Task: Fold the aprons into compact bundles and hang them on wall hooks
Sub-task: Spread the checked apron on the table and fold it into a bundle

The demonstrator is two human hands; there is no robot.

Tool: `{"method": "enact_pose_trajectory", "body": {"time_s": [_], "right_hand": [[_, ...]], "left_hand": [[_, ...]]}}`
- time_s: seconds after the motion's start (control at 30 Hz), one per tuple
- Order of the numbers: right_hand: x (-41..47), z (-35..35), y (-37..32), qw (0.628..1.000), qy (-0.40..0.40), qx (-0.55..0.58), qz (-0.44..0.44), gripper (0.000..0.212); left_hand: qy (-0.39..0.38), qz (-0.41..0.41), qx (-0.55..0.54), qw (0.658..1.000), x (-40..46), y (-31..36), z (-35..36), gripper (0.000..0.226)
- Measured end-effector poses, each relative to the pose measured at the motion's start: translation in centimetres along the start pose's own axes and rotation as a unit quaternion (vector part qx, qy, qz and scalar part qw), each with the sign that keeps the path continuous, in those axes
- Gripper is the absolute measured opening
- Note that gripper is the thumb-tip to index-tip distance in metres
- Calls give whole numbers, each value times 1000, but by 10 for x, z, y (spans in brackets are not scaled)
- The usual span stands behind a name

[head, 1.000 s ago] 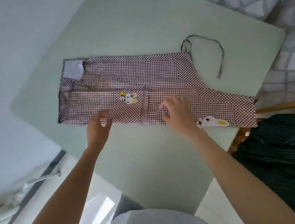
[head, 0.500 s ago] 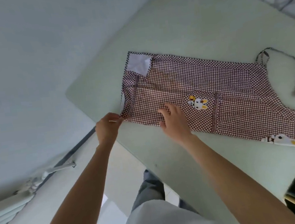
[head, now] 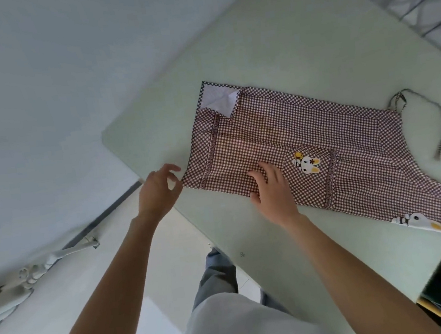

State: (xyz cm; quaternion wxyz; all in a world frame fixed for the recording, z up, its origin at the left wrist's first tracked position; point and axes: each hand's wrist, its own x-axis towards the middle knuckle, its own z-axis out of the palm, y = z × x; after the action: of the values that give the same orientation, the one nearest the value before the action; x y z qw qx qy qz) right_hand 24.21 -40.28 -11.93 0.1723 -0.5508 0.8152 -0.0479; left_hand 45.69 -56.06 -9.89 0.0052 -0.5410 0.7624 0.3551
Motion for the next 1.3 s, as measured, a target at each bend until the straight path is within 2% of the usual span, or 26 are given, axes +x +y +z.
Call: {"method": "enact_pose_trajectory", "body": {"time_s": [0.07, 0.17, 0.27, 0.43, 0.6, 0.8, 0.87, 0.93, 1.03, 1.13, 1.23, 1.3], "right_hand": [[5, -6, -1, 1000, -16, 2, 0, 42], [33, -26, -4, 998, 28, 57, -9, 30], [81, -46, -9, 993, 52, 108, -16, 23], [152, -49, -15, 995, -63, 80, -14, 34], [199, -54, -17, 992, -38, 113, -34, 59], [232, -54, -17, 997, -54, 38, -36, 47], [226, -55, -17, 997, -33, 57, -45, 43], [207, -57, -15, 994, 12, 82, -76, 37], [149, -56, -1, 989, 62, 100, -94, 23], [75, -44, 20, 993, 40, 79, -84, 23], [17, -29, 36, 996, -14, 45, -78, 33], [-15, -20, 47, 998, -25, 24, -52, 34]], "left_hand": [[22, 38, 64, 997, 2, -5, 3, 33], [66, 78, 23, 994, 9, 7, 10, 34], [62, 131, 43, 988, 19, 24, 20, 33], [35, 47, 43, 997, 36, 30, 26, 43], [24, 33, 30, 999, 42, 25, 24, 45], [46, 42, 67, 996, 45, 24, 22, 50], [75, 88, 85, 990, 45, 27, 22, 49], [84, 192, 95, 973, 42, 34, 25, 41], [-4, 331, 111, 937, 30, 43, 37, 37], [-48, 352, 147, 923, 18, 39, 48, 40], [-19, 354, 131, 926, 15, 30, 48, 32], [4, 380, 133, 915, 12, 29, 50, 24]]}}
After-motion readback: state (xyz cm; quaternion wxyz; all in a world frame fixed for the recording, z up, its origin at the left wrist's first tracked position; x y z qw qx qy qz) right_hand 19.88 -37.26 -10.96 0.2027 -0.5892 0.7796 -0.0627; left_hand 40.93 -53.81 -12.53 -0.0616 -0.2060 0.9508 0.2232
